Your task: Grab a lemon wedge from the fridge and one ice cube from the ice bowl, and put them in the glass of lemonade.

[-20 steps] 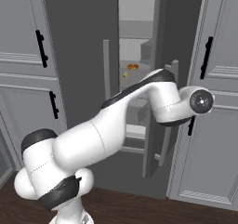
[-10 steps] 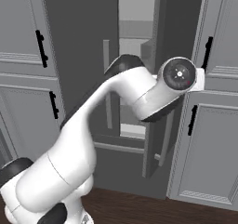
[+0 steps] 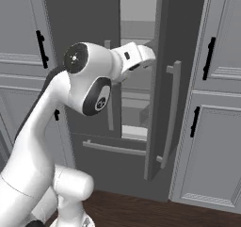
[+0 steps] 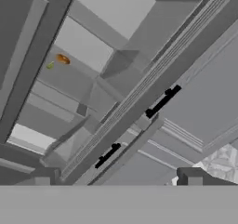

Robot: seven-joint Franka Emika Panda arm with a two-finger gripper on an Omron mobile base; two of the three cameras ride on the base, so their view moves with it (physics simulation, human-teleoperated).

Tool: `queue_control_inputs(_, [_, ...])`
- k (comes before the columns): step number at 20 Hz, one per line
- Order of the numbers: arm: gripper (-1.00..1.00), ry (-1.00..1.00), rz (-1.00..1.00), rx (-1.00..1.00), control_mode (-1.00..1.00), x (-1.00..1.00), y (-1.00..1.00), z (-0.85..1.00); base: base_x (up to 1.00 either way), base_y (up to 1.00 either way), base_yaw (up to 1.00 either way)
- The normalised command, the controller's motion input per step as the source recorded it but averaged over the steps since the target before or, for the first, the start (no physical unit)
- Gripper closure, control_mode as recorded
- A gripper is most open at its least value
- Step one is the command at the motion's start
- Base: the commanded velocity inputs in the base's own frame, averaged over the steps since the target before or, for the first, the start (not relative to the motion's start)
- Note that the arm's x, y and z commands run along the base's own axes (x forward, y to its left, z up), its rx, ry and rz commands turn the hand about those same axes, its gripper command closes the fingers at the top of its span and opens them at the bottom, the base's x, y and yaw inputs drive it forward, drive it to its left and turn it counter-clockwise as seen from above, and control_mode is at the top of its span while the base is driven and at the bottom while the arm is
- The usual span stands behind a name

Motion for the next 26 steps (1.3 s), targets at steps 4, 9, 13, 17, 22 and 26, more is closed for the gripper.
queue_control_inputs(4, [-1.0,0.05,-0.16,-0.48,-1.0,0.89,1.0,-0.16,0.0,0.0,0.0])
queue_control_inputs(9, [-1.0,0.21,-0.21,-0.41,-1.0,0.83,0.76,-0.06,0.0,0.0,0.0])
queue_control_inputs(13, [-1.0,0.08,-0.05,-0.02,-1.0,0.1,0.0,0.0,0.0,0.0,0.0])
queue_control_inputs(17, [-1.0,0.09,0.0,0.0,-1.0,0.27,-0.06,0.13,0.0,0.0,0.0])
queue_control_inputs(22, [-1.0,0.21,0.0,-0.05,-1.0,0.26,-0.09,0.02,0.0,0.0,0.0])
queue_control_inputs(26, [-1.0,0.14,0.0,-0.12,-1.0,0.2,0.0,-0.45,0.0,0.0,0.0])
